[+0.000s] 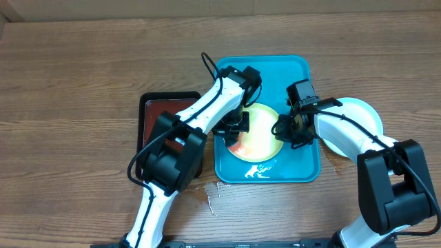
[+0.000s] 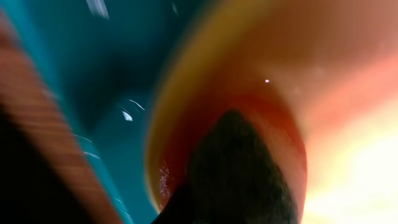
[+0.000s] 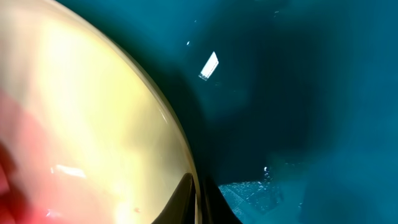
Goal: Clean dirty plates on tray and stack at the side
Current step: 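Scrub the yellow plate with the sponge while the right gripper holds its rim, then return the sponge to the basin with the left gripper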
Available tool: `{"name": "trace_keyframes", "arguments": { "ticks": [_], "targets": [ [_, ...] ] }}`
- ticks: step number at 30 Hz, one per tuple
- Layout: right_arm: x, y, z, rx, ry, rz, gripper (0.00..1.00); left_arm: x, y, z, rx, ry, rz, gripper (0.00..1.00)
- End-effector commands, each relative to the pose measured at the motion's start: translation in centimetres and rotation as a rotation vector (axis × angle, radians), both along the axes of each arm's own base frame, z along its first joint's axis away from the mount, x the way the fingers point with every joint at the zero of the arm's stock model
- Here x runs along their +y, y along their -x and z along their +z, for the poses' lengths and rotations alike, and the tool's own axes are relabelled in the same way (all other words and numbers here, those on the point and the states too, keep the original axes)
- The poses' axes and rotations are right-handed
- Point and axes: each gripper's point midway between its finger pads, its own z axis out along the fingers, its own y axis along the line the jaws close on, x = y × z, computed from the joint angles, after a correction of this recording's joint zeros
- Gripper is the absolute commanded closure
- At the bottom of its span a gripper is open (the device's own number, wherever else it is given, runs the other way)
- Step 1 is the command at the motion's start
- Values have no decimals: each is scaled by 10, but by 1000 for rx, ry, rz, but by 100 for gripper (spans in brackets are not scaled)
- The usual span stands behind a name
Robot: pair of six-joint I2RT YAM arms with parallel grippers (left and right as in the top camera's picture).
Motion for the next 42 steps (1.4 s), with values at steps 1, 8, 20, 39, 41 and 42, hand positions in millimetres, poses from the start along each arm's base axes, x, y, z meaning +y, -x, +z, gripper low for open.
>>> {"name": "trace_keyframes", "arguments": {
  "ticks": [1, 8, 20, 39, 41, 42],
  "targets": [
    [-6, 3, -6, 12, 40, -11, 96, 45, -36, 0, -156, -249, -15, 96],
    [-7, 3, -6, 12, 41, -11, 96, 27, -61, 20, -245, -182, -1, 96],
    [-7, 5, -6, 20, 43, -11, 96, -68, -24, -5, -37, 309, 34, 96],
    [-8, 7, -7, 29, 46, -10, 96, 19, -19, 123, -207, 183, 57, 95],
    [-8, 8, -7, 30, 46, -10, 96, 41, -21, 155, -289, 168, 84, 96],
    [-8, 7, -7, 29, 46, -10, 96, 55, -22, 169, -330, 146, 101, 96]
  ]
}}
